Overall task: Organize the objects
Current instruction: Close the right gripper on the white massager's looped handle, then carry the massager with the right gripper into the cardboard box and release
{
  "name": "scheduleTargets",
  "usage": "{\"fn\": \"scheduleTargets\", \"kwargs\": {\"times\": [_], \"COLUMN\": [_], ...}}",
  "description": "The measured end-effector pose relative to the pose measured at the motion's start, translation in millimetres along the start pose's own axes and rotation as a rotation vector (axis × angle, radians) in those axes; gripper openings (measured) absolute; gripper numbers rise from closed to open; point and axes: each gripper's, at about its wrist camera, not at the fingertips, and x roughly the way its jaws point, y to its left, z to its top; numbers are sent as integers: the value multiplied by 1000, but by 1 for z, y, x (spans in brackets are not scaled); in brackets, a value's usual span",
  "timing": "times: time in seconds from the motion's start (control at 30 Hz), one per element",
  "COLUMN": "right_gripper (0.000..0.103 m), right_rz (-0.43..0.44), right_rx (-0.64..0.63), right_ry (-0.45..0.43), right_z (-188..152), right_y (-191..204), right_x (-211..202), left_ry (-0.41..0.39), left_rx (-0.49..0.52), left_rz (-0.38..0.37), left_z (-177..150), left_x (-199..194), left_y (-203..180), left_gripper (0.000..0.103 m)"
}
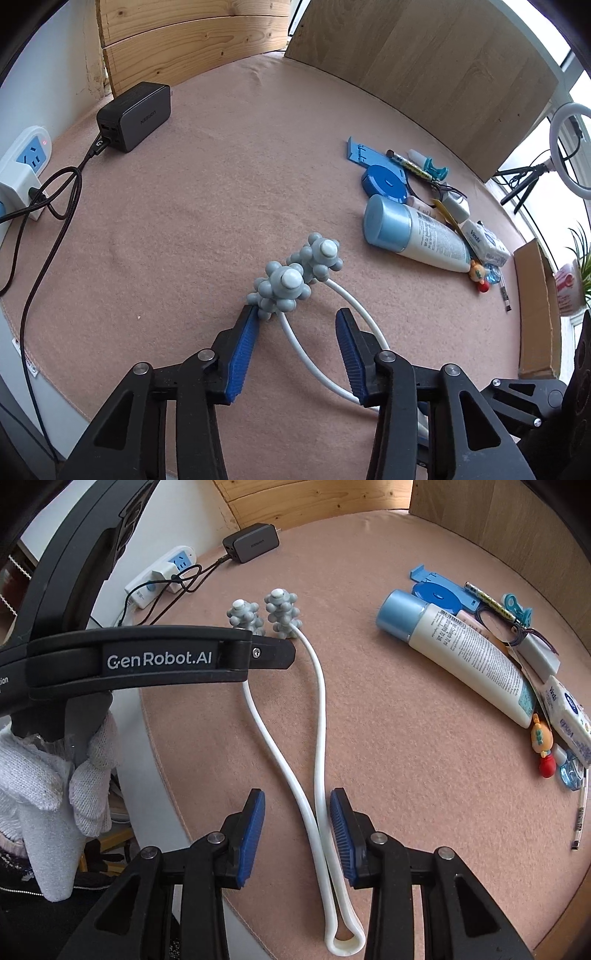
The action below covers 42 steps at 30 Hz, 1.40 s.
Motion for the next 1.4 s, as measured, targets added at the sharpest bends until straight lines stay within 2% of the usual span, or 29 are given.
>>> {"fn": "scheduleTargets", "kwargs": {"times": [0.03, 0.1, 0.2, 0.3, 0.4, 0.67, 0.8, 1.0, 1.03, 1.2, 1.4], "right_gripper": [24, 16, 15, 15, 15, 14, 14, 14, 15, 14, 14], "right_rz": [-19, -33, -13, -27, -31, -74, -117, -175, -207, -259, -339], "right_rx": [-6, -8, 30, 30, 47, 82, 164, 273, 317, 414, 578], "right_ry": [-1, -3, -18, -45, -77, -150, -207, -254, -271, -303, -342], "right_z": [0, 0, -1, -3, -5, -9, -15, -36, -46, -70, -118], "right_y": [1, 0, -8, -9, -14, -28, -56, -95, -112, -145, -203], "right_x": [0, 0, -4, -11, -24, -58, -86, -119, -131, -156, -188], "left_ry": [3, 13, 19, 21, -2, -50, -54, -44, -43, -33, 9], "left_rx": [5, 5, 20, 12, 29, 112, 178, 304, 327, 435, 512], "left_rz": [-8, -32, -41, -63, -81, -163, -232, -330, -348, -427, -505], "left_z": [0, 1, 2, 4, 9, 34, 49, 61, 61, 60, 49], "left_x": [1, 3, 4, 3, -3, -16, -13, 1, 3, 12, 28], "left_y": [-1, -4, -10, -16, -28, -83, -128, -218, -235, -316, -396], "left_gripper": [31, 23, 22, 17, 17, 17, 17, 17, 17, 17, 17]}}
